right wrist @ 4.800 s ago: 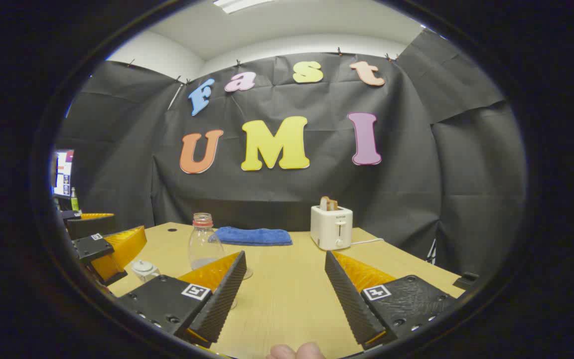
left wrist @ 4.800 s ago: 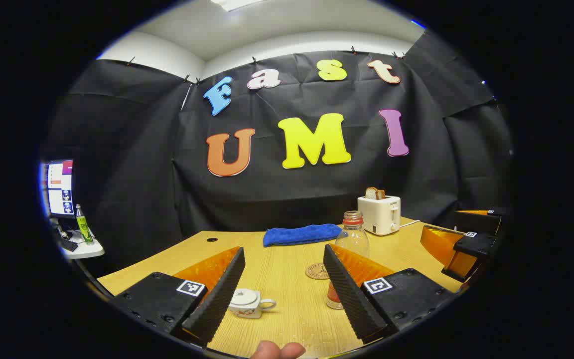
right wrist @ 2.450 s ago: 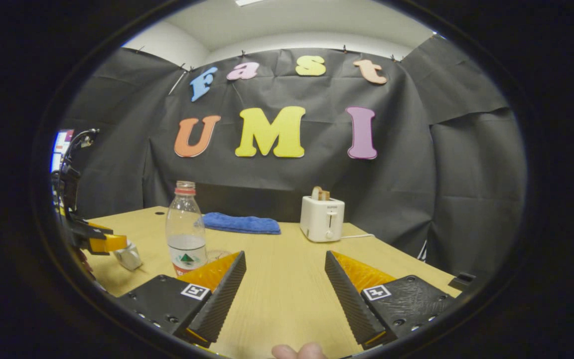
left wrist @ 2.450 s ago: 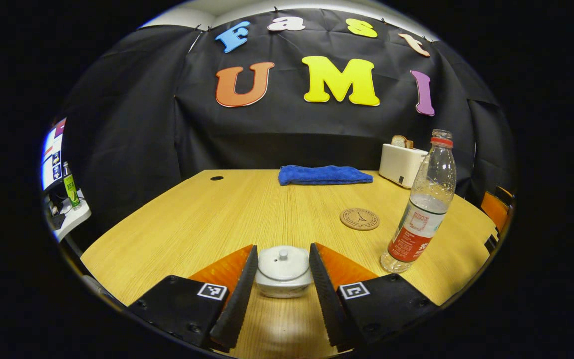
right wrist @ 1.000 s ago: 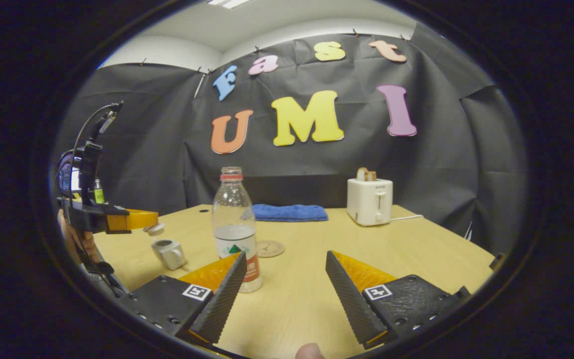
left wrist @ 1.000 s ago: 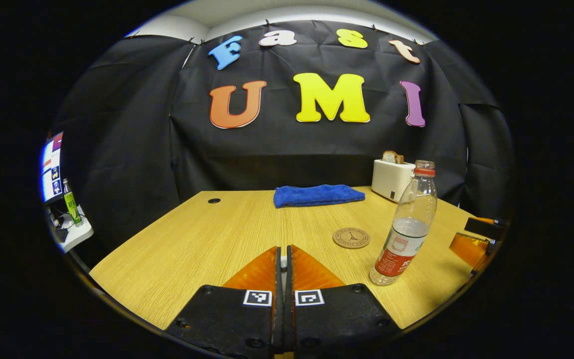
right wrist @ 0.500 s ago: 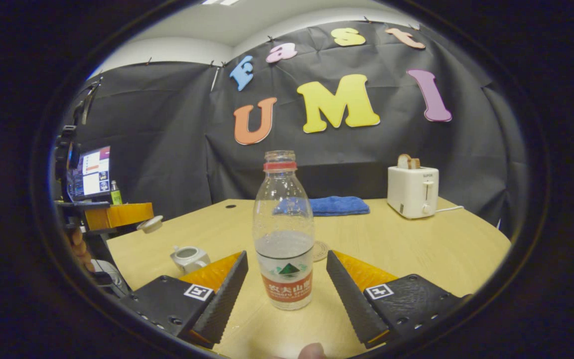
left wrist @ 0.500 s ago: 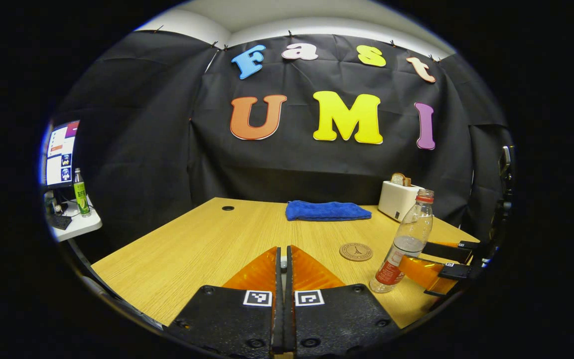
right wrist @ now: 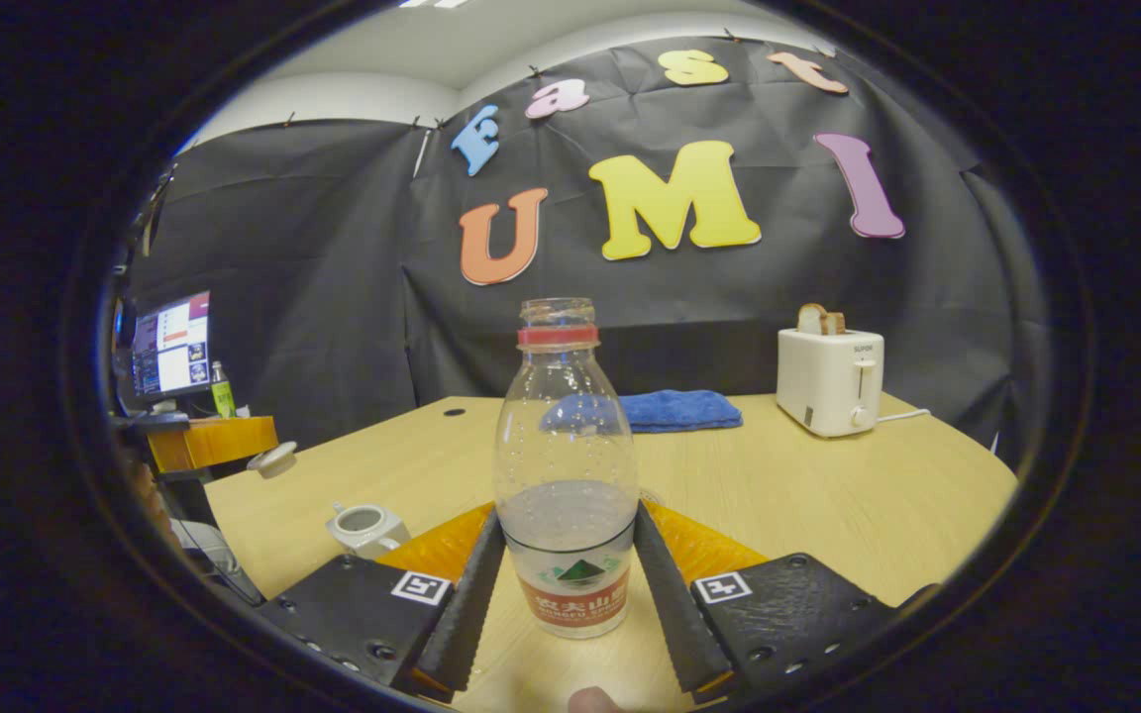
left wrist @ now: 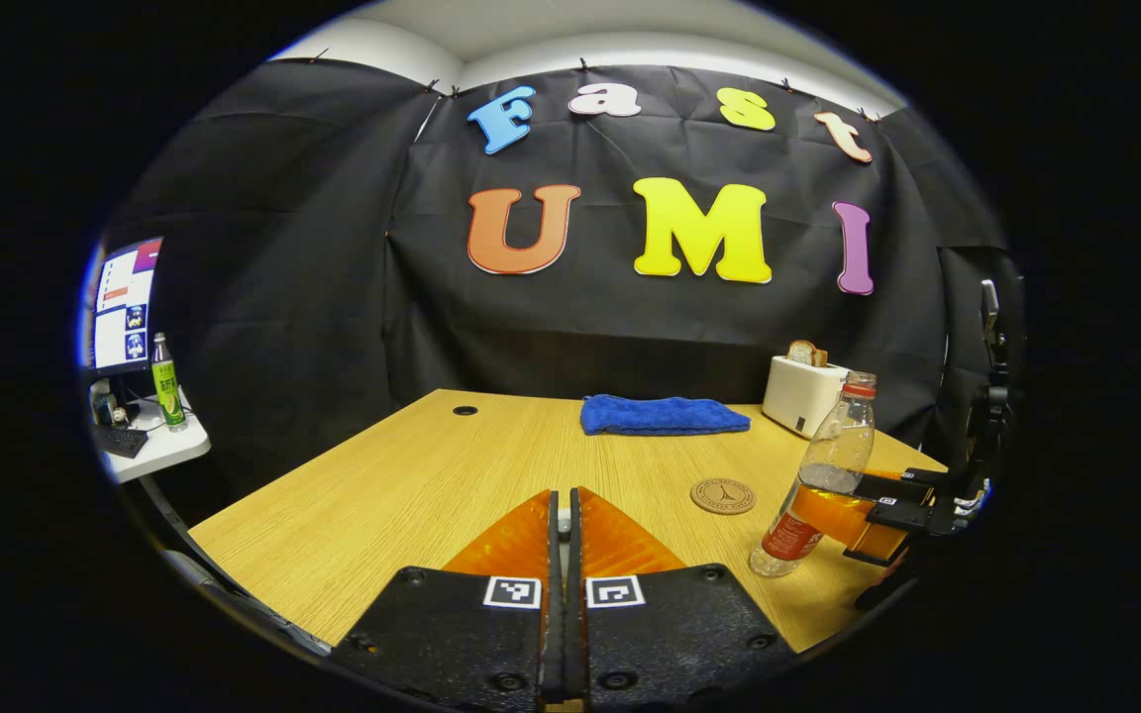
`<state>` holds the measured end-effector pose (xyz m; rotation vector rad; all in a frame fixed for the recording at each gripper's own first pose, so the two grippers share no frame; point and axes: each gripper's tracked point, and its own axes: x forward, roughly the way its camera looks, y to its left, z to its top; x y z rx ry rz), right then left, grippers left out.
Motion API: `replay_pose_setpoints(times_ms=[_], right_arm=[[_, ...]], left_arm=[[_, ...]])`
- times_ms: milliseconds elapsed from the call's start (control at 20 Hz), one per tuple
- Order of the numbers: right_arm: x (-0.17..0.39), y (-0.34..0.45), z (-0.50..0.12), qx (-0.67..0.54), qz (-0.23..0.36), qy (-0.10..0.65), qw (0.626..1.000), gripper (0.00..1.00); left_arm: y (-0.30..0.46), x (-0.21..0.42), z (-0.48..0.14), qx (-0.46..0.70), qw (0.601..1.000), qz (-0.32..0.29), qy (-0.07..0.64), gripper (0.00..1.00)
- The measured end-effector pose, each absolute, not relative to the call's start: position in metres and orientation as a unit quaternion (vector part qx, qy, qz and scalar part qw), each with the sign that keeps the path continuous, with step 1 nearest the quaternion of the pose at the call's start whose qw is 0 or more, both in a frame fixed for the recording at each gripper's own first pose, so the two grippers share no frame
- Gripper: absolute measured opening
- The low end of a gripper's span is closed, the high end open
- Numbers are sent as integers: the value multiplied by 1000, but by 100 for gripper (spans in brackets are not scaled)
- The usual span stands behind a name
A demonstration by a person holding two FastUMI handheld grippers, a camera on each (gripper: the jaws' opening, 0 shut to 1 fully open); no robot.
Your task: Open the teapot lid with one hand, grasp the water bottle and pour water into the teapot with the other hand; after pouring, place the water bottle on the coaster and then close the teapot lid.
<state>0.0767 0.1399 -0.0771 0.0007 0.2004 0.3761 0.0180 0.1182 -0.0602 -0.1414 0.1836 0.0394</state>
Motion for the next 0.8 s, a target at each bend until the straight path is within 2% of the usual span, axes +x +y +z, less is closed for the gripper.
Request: replay_pose_setpoints(times_ms=[350, 500, 550, 800], right_arm=[[91, 140, -71, -208, 174, 102, 957, 69], [97, 144, -70, -279, 173, 96, 940, 69], [97, 149, -70, -303, 179, 94, 931, 69], [102, 164, -78, -412, 191, 80, 887, 70]], left_arm=[[125, 18, -59, -65, 994, 20, 88, 3], [131, 18, -57, -67, 994, 21, 83, 0], [134, 18, -57, -68, 994, 21, 83, 3], [145, 22, -71, -77, 993, 15, 91, 3]])
